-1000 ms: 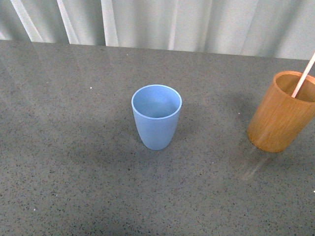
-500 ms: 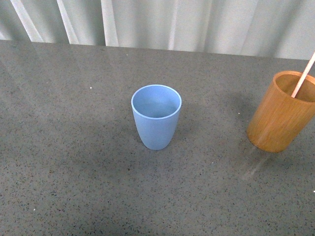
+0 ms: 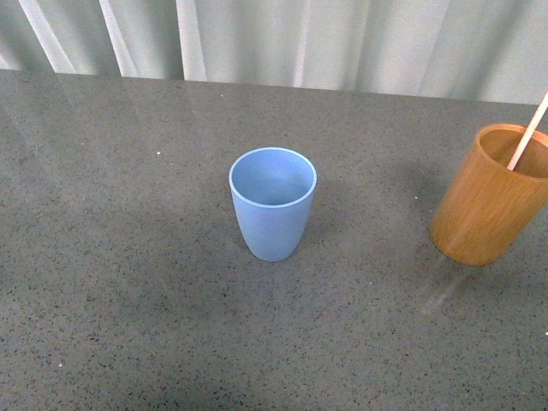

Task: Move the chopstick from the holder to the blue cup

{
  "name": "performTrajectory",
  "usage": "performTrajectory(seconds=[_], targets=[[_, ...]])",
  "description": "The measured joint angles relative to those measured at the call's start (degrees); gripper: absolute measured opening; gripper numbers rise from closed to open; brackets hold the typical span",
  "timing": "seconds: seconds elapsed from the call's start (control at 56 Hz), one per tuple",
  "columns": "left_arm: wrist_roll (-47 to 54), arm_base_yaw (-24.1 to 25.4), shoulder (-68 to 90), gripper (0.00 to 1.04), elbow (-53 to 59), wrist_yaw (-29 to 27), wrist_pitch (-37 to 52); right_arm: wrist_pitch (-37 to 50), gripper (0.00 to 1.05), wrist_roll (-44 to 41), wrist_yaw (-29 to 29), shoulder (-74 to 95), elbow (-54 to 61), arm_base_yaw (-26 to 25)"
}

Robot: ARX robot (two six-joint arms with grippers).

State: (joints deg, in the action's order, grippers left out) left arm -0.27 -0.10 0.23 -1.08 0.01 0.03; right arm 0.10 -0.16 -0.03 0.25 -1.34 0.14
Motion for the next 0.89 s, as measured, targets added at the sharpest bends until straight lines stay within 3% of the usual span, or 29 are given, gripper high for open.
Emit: performTrajectory(seconds=[0.036, 0.107, 0.161, 0.25, 0.339, 0.429, 0.625, 0.893], targets=[[0.0, 0.0, 0.0, 0.04, 0.0, 0.0, 0.0, -1.6, 0.95, 0.6, 0.9, 0.8, -0.4, 0.1], [-0.1, 0.0, 0.0, 0.06, 0.0, 0.0, 0.0, -14.5, 0.95, 2.9, 2.5, 9.3, -6.0, -1.1], [0.0, 0.0, 0.0, 0.17, 0.0, 0.0, 0.0, -17.3, 0.95, 3.0, 0.2, 16.9, -8.5, -4.0], [0.0, 0.0, 0.0, 0.36, 0.0, 0.0, 0.0, -7.7, 0.95, 1.0, -8.5, 32.4, -12.1, -11.9], [0.0, 0.0, -0.1, 0.5, 0.0, 0.0, 0.0, 0.2, 0.95, -1.8, -14.8, 42.5, -16.0, -15.9], [0.0, 0.0, 0.0, 0.65, 0.0, 0.0, 0.0, 5.4, 0.95, -5.0, -20.2, 53.0, -21.0, -18.4], [0.0, 0.0, -0.1, 0.99, 0.0, 0.0, 0.0, 7.4, 0.95, -9.9, -27.9, 72.2, -31.9, -19.4], [0.0, 0.0, -0.1, 0.98, 0.0, 0.0, 0.0, 12.0, 0.95, -9.9, -32.0, 86.6, -42.2, -16.5]])
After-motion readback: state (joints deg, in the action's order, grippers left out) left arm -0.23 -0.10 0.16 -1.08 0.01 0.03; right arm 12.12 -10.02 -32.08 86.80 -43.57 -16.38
